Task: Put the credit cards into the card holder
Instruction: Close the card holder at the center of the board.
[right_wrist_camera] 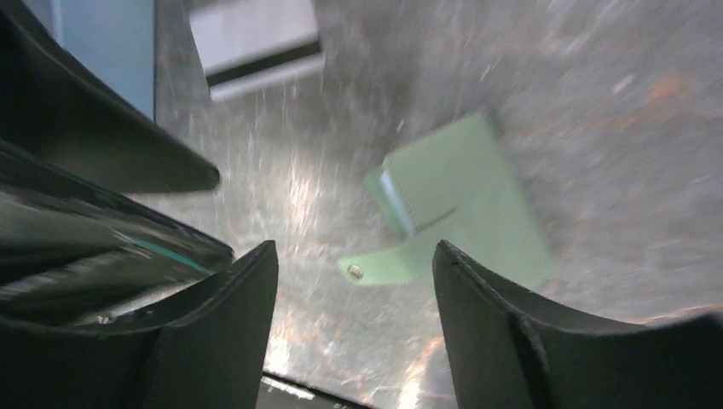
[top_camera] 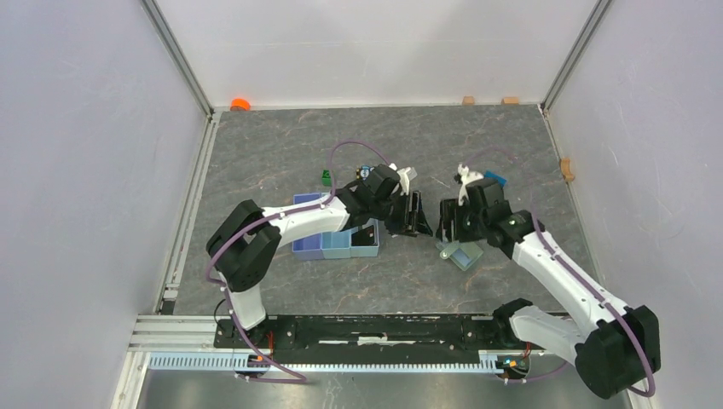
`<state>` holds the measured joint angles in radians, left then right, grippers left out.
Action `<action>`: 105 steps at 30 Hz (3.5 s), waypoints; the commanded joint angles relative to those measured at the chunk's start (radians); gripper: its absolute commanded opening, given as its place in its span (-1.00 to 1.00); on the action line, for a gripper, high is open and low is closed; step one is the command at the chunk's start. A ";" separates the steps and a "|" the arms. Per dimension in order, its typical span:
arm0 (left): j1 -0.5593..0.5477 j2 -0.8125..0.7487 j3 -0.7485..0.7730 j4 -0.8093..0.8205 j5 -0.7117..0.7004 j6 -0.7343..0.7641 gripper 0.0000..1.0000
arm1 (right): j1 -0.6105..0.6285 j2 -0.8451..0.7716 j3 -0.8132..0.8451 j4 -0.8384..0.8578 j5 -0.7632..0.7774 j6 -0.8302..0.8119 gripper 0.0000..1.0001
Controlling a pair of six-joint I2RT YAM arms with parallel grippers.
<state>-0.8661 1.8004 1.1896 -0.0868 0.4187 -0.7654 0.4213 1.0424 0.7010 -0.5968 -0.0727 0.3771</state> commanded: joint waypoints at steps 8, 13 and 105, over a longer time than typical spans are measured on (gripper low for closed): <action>-0.055 0.143 0.113 0.110 -0.011 -0.104 0.25 | -0.353 0.086 0.090 0.054 -0.017 -0.207 0.35; -0.060 0.157 0.110 0.127 -0.047 -0.110 0.26 | -0.404 0.136 0.013 0.123 -0.123 -0.195 0.12; 0.167 -0.212 0.013 -0.129 -0.068 0.312 0.36 | 0.497 -0.096 0.008 -0.049 0.526 0.077 0.33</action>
<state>-0.6842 1.5848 1.1625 -0.2695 0.3199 -0.5259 0.9161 0.9699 0.6937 -0.5606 0.4068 0.2722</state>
